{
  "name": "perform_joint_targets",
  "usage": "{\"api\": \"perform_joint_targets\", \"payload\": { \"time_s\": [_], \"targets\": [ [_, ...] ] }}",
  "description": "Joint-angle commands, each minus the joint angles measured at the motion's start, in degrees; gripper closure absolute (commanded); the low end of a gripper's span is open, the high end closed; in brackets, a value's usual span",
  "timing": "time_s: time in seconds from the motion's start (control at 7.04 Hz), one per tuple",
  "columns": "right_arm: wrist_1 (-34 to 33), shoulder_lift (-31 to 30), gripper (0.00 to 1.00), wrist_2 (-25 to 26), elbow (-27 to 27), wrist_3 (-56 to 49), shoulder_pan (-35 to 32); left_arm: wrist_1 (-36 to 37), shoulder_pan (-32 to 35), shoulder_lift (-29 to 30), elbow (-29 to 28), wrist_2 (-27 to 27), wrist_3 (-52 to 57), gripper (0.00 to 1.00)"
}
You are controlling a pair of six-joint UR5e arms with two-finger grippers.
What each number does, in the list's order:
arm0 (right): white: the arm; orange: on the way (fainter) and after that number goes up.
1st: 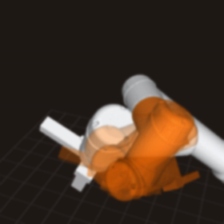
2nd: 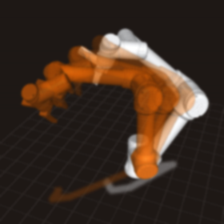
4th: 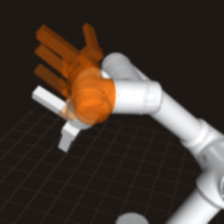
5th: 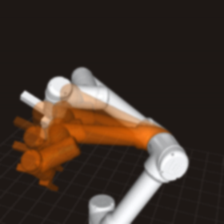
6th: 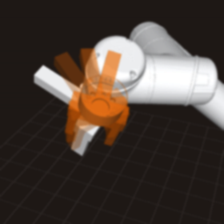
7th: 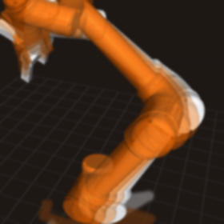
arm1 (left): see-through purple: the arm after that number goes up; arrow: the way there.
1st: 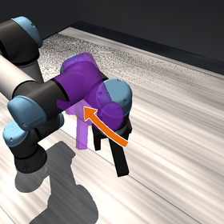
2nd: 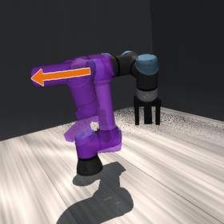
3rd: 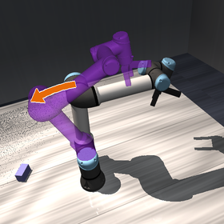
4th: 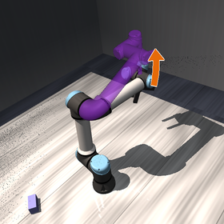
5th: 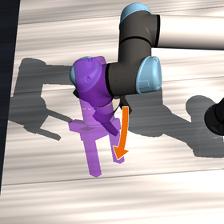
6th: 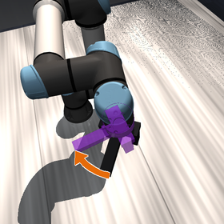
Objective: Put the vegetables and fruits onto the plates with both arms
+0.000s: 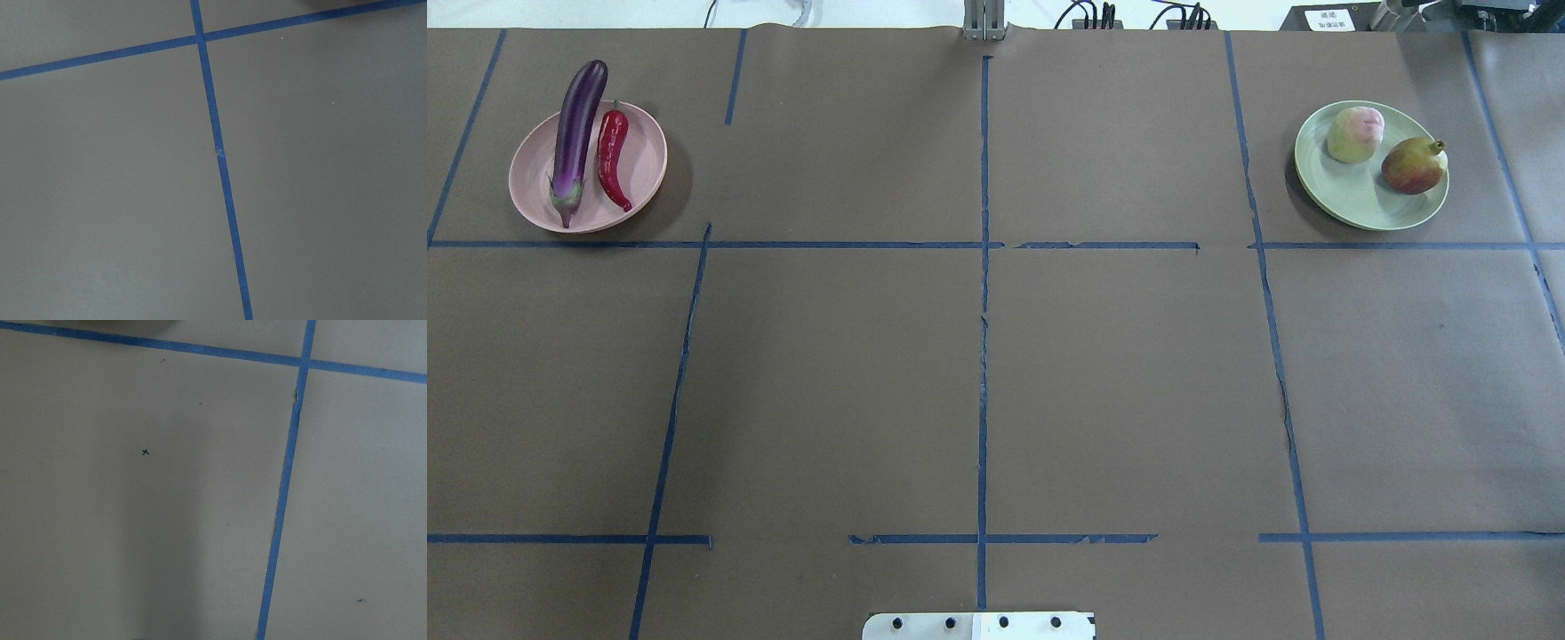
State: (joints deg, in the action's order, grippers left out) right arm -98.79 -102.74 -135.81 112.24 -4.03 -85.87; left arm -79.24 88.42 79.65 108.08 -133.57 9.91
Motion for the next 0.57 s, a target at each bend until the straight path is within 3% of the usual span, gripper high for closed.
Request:
{"api": "perform_joint_targets", "payload": {
  "time_s": [0.0, 0.43],
  "targets": [
    [0.0, 0.0, 0.00, -0.2, 0.0, 0.0, 0.0, -0.2, 0.0, 0.0, 0.0, -0.4, -4.2, 0.00],
    [0.0, 0.0, 0.00, -0.4, 0.0, 0.0, 0.0, -0.3, -0.1, 0.2, 0.1, -0.5, -5.5, 0.00]
  ]
}}
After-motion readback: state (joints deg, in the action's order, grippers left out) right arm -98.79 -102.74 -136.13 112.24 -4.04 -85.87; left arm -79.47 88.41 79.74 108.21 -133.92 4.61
